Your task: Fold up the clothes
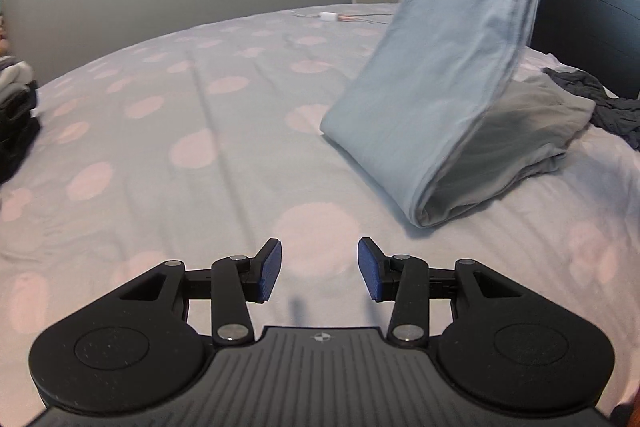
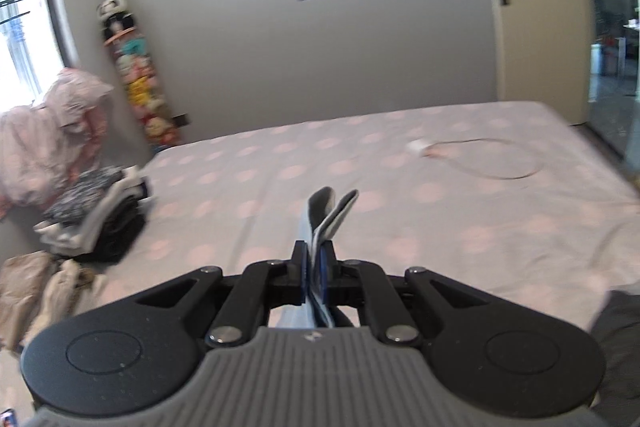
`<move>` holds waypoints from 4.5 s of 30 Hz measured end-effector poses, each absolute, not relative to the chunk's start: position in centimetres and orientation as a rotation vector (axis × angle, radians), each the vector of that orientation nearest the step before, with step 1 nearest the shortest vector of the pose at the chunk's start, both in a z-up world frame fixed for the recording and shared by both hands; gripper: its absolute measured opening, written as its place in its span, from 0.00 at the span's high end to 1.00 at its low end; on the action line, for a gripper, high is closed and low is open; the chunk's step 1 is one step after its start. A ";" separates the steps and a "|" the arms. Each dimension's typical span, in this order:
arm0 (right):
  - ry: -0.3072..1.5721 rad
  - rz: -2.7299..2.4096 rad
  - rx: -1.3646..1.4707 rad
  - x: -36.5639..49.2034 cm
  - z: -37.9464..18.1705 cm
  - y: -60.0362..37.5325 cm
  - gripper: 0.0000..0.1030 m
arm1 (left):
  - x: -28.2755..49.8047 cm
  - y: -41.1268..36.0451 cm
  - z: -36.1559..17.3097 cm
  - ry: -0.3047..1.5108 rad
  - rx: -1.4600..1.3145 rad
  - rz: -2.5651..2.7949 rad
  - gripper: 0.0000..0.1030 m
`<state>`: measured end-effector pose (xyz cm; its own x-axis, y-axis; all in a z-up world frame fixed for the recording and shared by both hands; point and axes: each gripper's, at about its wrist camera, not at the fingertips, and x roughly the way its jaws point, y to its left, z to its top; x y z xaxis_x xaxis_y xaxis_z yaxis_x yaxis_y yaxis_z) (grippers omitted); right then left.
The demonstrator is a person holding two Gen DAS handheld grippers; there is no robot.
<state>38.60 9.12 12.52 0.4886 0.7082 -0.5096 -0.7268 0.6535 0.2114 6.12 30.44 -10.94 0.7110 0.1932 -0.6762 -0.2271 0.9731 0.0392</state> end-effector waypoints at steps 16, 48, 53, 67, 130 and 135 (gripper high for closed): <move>0.728 0.538 -0.011 51.8 1.1 -5.8 0.93 | 16.6 27.3 -10.4 0.798 -0.137 0.166 0.52; 0.848 0.490 0.274 49.4 -12.5 -16.7 0.63 | 20.8 29.3 -16.3 0.869 -0.803 0.197 0.59; 0.906 0.493 0.508 49.4 -14.9 -17.5 0.43 | 20.9 29.7 -17.0 0.843 -0.870 0.202 0.60; 0.894 0.348 0.785 52.4 -19.1 -14.5 0.70 | 20.9 30.2 -17.7 0.805 -0.903 0.222 0.93; 1.059 0.520 0.437 24.9 -15.7 2.7 0.55 | -12.9 43.3 -12.5 0.726 -0.737 0.562 0.86; 0.929 0.441 0.393 24.1 -14.0 1.7 0.52 | -11.9 40.7 -10.4 0.670 -0.597 0.558 0.86</move>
<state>24.09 1.65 -13.97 0.5224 0.5218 -0.6744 -0.1919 0.8426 0.5033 -11.91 40.74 -10.40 0.6544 0.2777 -0.7033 -0.6414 0.6965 -0.3218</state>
